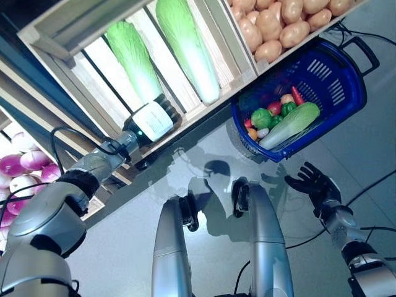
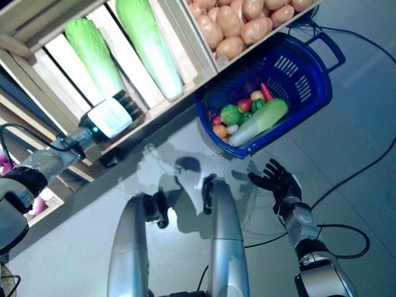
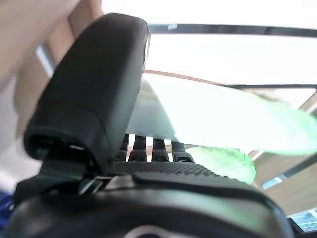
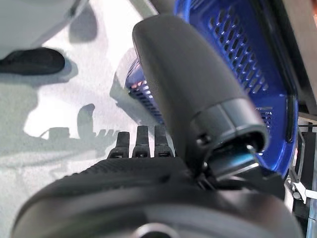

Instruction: Put vegetables into the basket

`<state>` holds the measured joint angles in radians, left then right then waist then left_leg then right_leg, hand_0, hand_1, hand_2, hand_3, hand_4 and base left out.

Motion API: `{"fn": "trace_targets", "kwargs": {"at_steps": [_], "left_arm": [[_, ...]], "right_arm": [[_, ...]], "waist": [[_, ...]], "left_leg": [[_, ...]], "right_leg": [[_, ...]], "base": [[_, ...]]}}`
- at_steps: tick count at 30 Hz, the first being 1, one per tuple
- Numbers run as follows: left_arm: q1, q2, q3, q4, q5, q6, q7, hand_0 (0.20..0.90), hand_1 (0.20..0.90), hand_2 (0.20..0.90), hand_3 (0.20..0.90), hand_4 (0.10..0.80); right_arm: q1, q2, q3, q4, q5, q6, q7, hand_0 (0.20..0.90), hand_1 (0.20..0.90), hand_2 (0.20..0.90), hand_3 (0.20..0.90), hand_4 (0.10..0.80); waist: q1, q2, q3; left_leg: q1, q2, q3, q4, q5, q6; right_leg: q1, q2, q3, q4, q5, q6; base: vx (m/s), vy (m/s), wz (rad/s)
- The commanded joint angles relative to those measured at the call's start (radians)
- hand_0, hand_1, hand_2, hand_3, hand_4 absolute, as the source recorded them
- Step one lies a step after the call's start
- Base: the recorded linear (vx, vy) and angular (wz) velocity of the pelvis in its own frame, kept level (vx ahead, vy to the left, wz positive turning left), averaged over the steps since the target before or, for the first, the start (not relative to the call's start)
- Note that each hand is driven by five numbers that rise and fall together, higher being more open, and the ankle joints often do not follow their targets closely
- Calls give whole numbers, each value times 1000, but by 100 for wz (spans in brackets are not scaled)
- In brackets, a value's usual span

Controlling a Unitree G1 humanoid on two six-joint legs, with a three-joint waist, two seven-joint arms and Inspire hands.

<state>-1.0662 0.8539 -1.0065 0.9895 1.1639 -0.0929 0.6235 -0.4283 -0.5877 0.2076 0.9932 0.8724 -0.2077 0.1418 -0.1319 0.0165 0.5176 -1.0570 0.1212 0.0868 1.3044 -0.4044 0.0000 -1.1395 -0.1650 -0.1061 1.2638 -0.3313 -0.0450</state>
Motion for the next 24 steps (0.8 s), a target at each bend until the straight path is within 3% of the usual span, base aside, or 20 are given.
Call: {"fn": "trace_targets", "kwargs": {"at_steps": [1,7,17,19,24], "left_arm": [[-44,79,37,103,-18,69,0,900,900,900,900,800],[-76,78,20,144,5,73,30,900,900,900,900,800],[-101,127,19,166,-53,80,-79,900,900,900,900,800],[-112,130,16,161,-65,72,-92,300,300,300,300,400],[-142,134,1,140,-68,48,-100,300,300,300,300,400]], "right_arm": [[69,-75,-57,-7,36,-71,-22,900,900,900,900,800],[92,-86,-89,8,33,-82,-1,900,900,900,900,800],[125,-93,-109,-16,29,-91,28,900,900,900,900,800],[121,-91,-108,-22,27,-88,22,900,900,900,900,800],[111,-93,-107,-41,29,-77,13,900,900,900,900,800]], "waist": [[-13,-14,-19],[-24,-19,-26],[-29,-20,-34],[-30,-20,-35],[-30,-20,-37]], "left_leg": [[1,26,-1,-62,4,-10],[-53,42,-3,-16,-6,-8],[-117,65,2,51,-9,3],[-123,68,4,57,-10,5],[-118,73,10,69,-15,11]], "right_leg": [[94,-36,40,-56,-3,67],[46,-39,43,-17,-8,65],[-15,-44,43,40,-7,62],[-23,-45,42,49,-9,62],[-19,-49,39,63,-16,58]], "base": [[50,24,-1],[19,34,-5],[14,21,-7],[-14,9,0],[-13,-11,8]]}}
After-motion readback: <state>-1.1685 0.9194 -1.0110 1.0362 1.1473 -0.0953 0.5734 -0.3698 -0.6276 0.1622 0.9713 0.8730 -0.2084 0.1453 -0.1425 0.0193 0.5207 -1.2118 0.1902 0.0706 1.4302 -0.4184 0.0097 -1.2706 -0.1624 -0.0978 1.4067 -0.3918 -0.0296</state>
